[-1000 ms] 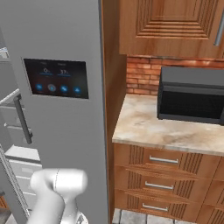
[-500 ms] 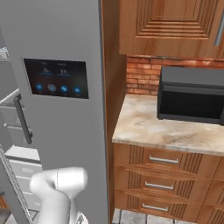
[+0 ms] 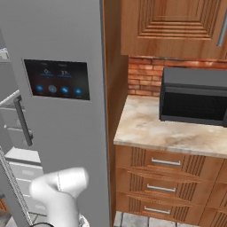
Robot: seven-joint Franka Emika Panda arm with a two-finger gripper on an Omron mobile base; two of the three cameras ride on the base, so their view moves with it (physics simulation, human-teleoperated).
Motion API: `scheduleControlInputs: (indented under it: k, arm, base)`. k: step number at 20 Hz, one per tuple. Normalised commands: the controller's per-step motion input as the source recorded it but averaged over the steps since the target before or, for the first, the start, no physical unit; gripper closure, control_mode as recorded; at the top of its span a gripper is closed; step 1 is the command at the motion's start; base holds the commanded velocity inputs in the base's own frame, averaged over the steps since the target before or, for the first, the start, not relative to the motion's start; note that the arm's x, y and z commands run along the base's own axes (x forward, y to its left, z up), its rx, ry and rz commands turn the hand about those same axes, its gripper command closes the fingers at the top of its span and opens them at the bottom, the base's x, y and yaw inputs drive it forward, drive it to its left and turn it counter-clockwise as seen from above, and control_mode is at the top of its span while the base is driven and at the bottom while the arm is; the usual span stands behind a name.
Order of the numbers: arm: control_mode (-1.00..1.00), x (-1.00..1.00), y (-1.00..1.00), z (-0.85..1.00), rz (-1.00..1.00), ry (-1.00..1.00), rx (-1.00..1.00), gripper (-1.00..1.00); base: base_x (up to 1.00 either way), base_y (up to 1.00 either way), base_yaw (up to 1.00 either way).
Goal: Open the freezer door, pick up the ice cube tray from the freezer, and place it on the dining counter.
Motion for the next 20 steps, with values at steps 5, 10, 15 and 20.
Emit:
scheduleControlInputs:
  k: [5,10,15,20]
  arm:
    - [-1.00,0.01,-0.45,0.74,0.15,0.15,0.11,-1.00]
    - [-1.00,0.16,-0.88,0.33,0.14,0.01,0.15,-1.00]
    - [-1.00,0.50,-0.80,0.06,0.25,0.01,0.13,-1.00]
    - [-1.00,0.44,-0.46,0.01,0.28,-0.03,0.04,-1.00]
  base:
    - [0.00,0.00,0.00]
    - [0.00,0.00,0.00]
    - [0.00,0.00,0.00]
    - [0.00,0.00,0.00]
